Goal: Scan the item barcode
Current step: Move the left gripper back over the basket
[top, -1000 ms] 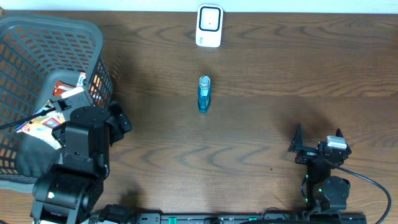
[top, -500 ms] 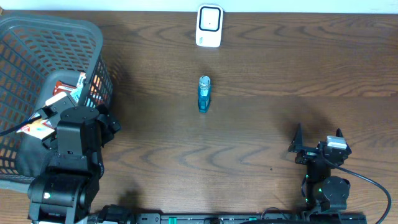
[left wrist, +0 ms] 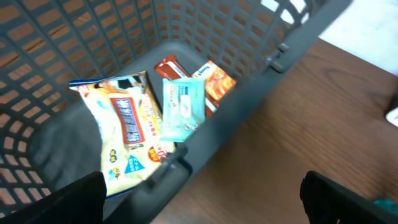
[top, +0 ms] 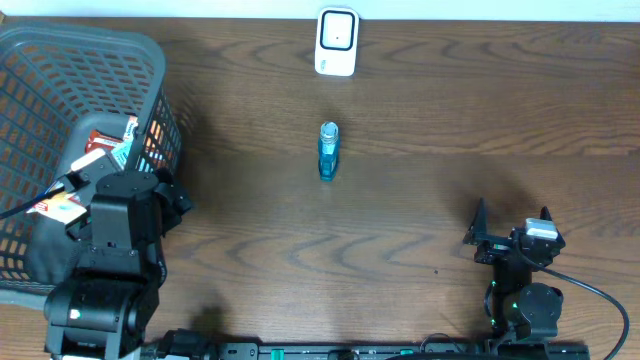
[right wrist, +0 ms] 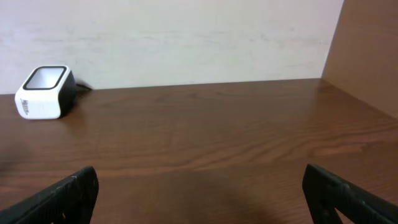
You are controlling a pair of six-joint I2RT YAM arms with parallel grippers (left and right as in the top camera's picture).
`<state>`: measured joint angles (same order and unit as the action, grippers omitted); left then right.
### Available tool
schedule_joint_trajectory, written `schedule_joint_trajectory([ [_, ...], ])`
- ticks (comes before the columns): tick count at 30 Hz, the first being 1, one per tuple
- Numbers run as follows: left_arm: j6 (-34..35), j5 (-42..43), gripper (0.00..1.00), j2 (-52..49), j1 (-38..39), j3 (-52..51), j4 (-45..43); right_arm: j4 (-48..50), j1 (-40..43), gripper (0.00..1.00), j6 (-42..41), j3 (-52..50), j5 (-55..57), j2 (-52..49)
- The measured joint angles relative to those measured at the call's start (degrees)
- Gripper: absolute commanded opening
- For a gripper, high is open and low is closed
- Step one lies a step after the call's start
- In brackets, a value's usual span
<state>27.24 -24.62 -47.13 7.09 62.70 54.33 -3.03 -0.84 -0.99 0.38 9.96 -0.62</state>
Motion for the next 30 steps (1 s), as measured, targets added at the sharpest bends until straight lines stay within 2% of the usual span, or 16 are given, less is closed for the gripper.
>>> schedule_joint_trajectory([
  [18, 1.36, 0.72, 0.98, 0.00, -15.02, 0.00, 2.64, -0.02, 0.00, 0.99, 0.00, 0.00, 0.00, 0.00],
  [30, 2.84, 2.47, 0.98, 0.00, -18.25, 0.00, 2.86, -0.02, 0.00, 0.99, 0.00, 0.00, 0.00, 0.00],
])
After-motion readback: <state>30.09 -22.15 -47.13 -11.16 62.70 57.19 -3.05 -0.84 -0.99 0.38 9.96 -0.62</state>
